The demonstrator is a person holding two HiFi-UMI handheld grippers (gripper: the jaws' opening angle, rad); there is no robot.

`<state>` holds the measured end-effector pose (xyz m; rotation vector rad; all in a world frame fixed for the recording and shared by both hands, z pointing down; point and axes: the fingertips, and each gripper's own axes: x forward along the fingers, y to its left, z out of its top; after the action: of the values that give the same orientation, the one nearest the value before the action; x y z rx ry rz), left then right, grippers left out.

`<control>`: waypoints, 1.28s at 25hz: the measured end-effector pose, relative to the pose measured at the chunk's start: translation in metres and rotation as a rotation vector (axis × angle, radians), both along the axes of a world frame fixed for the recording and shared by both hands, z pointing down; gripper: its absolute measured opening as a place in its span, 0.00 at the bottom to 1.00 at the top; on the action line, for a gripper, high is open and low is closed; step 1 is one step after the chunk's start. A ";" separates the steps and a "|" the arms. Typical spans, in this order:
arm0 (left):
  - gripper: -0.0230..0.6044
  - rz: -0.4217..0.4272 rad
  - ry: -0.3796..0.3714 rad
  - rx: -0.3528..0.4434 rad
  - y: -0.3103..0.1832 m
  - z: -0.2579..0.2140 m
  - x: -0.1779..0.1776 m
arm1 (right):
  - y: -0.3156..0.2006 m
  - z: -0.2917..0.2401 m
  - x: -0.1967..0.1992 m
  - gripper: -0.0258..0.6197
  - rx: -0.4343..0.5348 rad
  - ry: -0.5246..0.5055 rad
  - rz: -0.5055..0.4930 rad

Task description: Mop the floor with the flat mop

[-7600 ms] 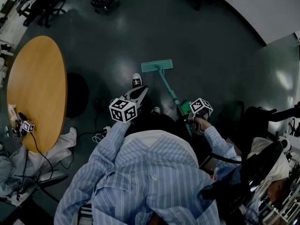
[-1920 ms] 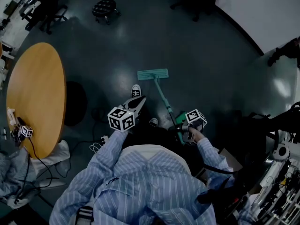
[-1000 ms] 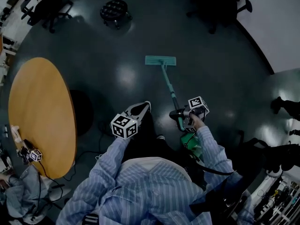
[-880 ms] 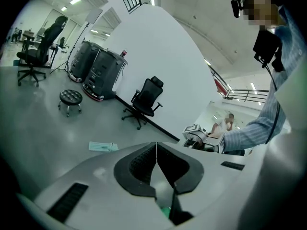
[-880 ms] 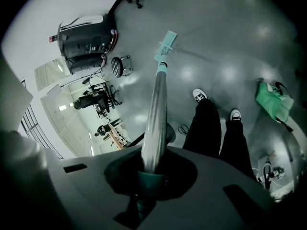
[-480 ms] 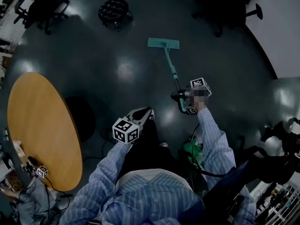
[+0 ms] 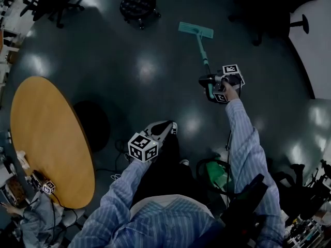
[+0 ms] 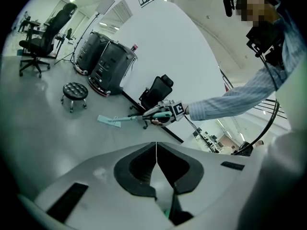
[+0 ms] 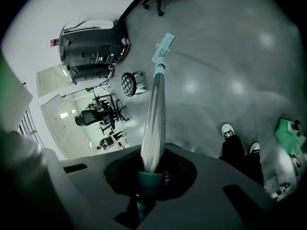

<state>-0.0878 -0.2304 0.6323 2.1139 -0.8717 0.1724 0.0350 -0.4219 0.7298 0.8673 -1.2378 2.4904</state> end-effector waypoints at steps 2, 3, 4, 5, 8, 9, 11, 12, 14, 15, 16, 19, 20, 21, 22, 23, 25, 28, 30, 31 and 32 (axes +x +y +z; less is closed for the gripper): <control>0.05 -0.006 -0.001 -0.003 -0.004 0.003 -0.003 | -0.022 0.004 -0.005 0.08 0.007 0.005 0.009; 0.05 -0.010 -0.001 -0.006 -0.005 0.004 -0.005 | -0.031 0.005 -0.008 0.08 0.009 0.004 0.013; 0.05 -0.014 -0.001 -0.010 -0.005 0.005 -0.007 | -0.040 0.006 -0.011 0.08 0.010 0.003 0.018; 0.05 -0.016 -0.001 -0.014 -0.004 0.006 -0.008 | -0.047 0.006 -0.013 0.08 0.011 0.003 0.022; 0.05 -0.006 -0.002 -0.026 0.000 0.010 -0.007 | -0.059 0.006 -0.014 0.08 0.012 0.006 0.033; 0.05 -0.001 -0.005 -0.028 0.002 0.012 -0.007 | -0.061 0.007 -0.014 0.08 0.013 0.009 0.034; 0.05 0.006 -0.010 -0.029 0.004 0.014 -0.007 | -0.062 0.008 -0.015 0.08 0.018 0.016 0.029; 0.05 0.007 -0.010 -0.030 0.005 0.014 -0.007 | -0.060 0.009 -0.014 0.08 0.021 0.018 0.025; 0.05 0.011 -0.010 -0.029 0.007 0.014 -0.006 | -0.052 0.012 -0.011 0.08 0.024 0.019 0.020; 0.05 0.014 -0.010 -0.026 0.008 0.014 -0.005 | -0.046 0.012 -0.010 0.08 0.023 0.019 0.018; 0.05 0.017 -0.011 -0.023 0.009 0.013 -0.004 | -0.040 0.012 -0.008 0.08 0.022 0.018 0.015; 0.05 0.017 -0.018 -0.007 0.011 0.010 -0.001 | -0.016 0.012 -0.002 0.08 0.020 0.016 0.009; 0.05 0.013 -0.019 -0.002 0.012 0.008 0.000 | -0.006 0.010 0.001 0.08 0.019 0.016 0.006; 0.05 0.009 -0.018 0.004 0.014 0.005 0.002 | 0.005 0.009 0.004 0.08 0.018 0.018 0.002; 0.05 0.006 -0.015 0.009 0.016 0.002 0.004 | 0.017 0.009 0.008 0.08 0.017 0.021 -0.004; 0.05 0.005 -0.012 0.013 0.019 -0.001 0.007 | 0.029 0.008 0.012 0.08 0.016 0.026 -0.010; 0.05 0.009 -0.011 0.023 0.028 -0.006 0.013 | 0.057 0.008 0.019 0.08 0.012 0.029 -0.018; 0.05 0.022 -0.014 0.037 0.048 -0.012 0.024 | 0.103 0.004 0.025 0.08 0.002 0.022 -0.021; 0.05 0.027 -0.006 0.043 0.062 -0.016 0.031 | 0.136 0.000 0.029 0.08 -0.004 0.022 -0.027; 0.05 0.028 0.000 0.044 0.071 -0.019 0.036 | 0.154 -0.001 0.032 0.08 -0.007 0.020 -0.031; 0.05 0.029 0.004 0.044 0.081 -0.022 0.039 | 0.173 -0.002 0.034 0.08 -0.012 0.017 -0.035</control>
<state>-0.0483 -0.1499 0.6105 2.1680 -0.8499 0.1656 0.0693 -0.2484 0.7277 0.8551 -1.2204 2.4561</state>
